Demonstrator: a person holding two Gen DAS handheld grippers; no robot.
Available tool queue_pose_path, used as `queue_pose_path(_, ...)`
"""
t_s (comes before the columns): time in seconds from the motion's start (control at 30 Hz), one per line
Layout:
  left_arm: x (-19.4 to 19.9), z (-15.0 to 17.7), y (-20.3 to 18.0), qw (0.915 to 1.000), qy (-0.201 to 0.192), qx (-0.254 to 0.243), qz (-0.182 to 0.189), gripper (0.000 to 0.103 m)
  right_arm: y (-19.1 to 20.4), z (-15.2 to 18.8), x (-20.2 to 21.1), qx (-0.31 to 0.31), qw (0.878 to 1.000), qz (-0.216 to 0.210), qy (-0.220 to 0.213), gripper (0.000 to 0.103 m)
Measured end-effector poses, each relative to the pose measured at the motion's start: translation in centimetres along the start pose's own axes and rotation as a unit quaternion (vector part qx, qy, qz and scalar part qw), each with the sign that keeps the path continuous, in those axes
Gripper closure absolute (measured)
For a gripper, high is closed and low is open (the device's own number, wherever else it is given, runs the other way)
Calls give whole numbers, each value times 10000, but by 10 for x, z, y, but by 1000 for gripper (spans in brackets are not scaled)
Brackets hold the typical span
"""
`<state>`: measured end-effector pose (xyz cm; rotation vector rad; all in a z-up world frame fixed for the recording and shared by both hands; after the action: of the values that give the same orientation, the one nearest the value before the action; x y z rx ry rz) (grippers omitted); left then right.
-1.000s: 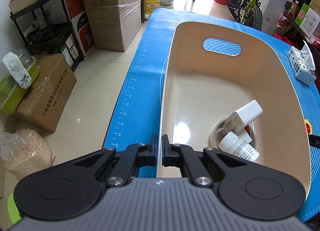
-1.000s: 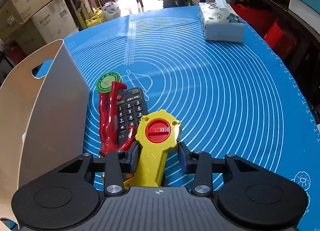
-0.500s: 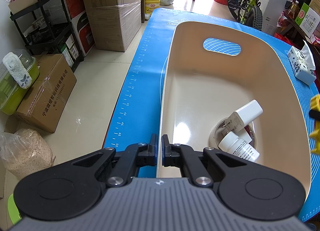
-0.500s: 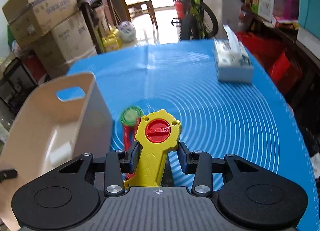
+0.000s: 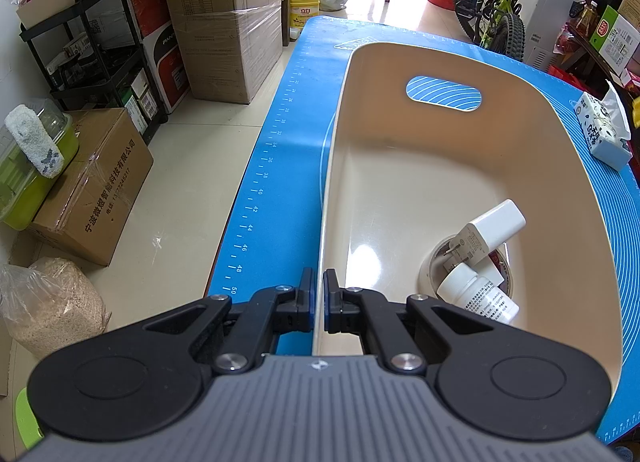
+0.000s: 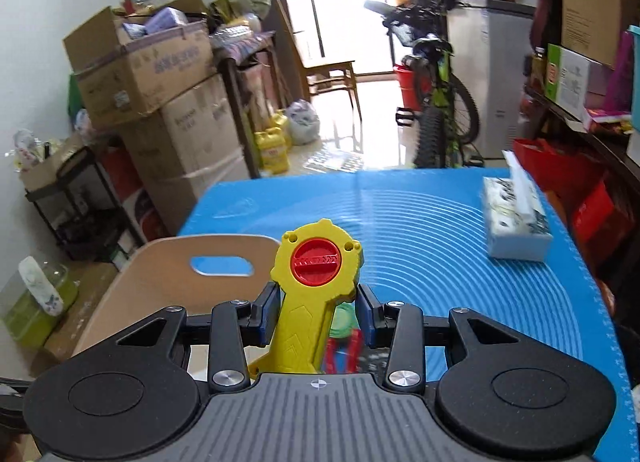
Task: Organize rigid objects
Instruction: 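Lift the yellow tape measure into the bin and release it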
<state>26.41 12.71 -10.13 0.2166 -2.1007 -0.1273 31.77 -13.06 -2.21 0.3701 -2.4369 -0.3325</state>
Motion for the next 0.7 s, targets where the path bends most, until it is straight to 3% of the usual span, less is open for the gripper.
queue_pose_path(0.3, 0, 0, 0, 10000, -1, -3, -4, 98, 65, 7, -29, 413, 9968, -638, 253, 57)
queue_pose_path(0.47, 0, 0, 1, 10000, -1, 1, 0, 98, 101, 22, -52, 700, 9927, -828, 520, 57)
queue_pose_path(0.7, 1, -2, 2, 10000, -6, 6, 16, 98, 122, 49, -82, 703, 9876, -979, 1010, 57)
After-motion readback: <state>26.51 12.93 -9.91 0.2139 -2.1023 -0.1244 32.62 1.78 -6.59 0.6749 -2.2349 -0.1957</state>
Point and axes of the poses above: each gripper's, at about its wrist camera, not at the fingertips, and x roughly against the way its jaws point, y to its left, z to its underside, the point moved 9 cm from there along -x, roughly the way its jaws point, and after that the axes turned 13 degrees about -z, right-handed, at the moved point
